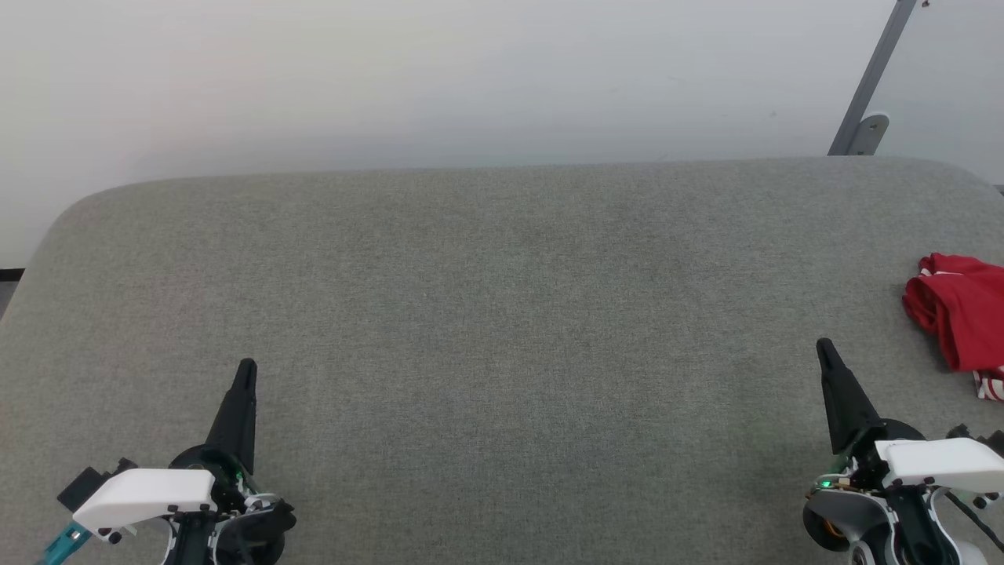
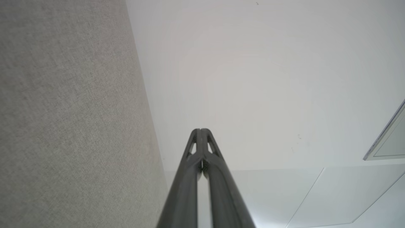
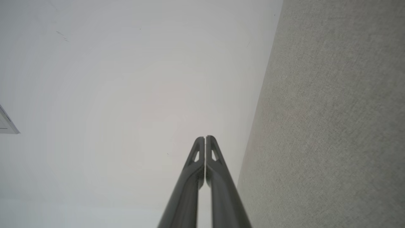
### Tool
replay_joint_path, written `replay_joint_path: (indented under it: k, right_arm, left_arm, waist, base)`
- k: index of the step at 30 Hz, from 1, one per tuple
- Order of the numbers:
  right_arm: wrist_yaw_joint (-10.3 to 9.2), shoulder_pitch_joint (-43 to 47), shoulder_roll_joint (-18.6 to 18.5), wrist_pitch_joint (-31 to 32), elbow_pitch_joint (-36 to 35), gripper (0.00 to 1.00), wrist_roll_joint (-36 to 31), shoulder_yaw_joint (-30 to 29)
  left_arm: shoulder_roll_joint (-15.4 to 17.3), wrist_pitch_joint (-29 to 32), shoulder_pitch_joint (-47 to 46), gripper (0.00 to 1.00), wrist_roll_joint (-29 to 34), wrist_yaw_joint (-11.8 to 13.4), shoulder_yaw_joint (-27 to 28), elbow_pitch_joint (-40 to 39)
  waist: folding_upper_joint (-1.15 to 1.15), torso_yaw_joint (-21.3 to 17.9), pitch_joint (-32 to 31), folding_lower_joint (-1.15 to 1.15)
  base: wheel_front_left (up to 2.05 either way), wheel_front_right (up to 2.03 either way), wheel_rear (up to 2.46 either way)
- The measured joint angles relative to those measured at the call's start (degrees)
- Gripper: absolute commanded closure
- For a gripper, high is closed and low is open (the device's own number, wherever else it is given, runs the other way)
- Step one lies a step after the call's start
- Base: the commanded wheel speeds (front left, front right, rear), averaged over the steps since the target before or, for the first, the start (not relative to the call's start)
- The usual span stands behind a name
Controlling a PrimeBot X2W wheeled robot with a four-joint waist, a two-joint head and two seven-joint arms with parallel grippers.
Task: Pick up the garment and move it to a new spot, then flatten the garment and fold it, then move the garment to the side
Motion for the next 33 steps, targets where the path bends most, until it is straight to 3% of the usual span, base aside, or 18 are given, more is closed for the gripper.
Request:
replay_joint_path:
  k: [33]
  right_arm:
    - [0.00, 0.0, 0.0, 0.0, 0.0, 1.00, 0.0, 0.0]
  left_arm:
    - [-0.2, 0.2, 0.0, 1.00, 0.1, 0.0, 0.2, 0.0]
  waist:
    - [0.00, 0.0, 0.0, 0.00]
  base:
    - [0.00, 0.00, 0.00]
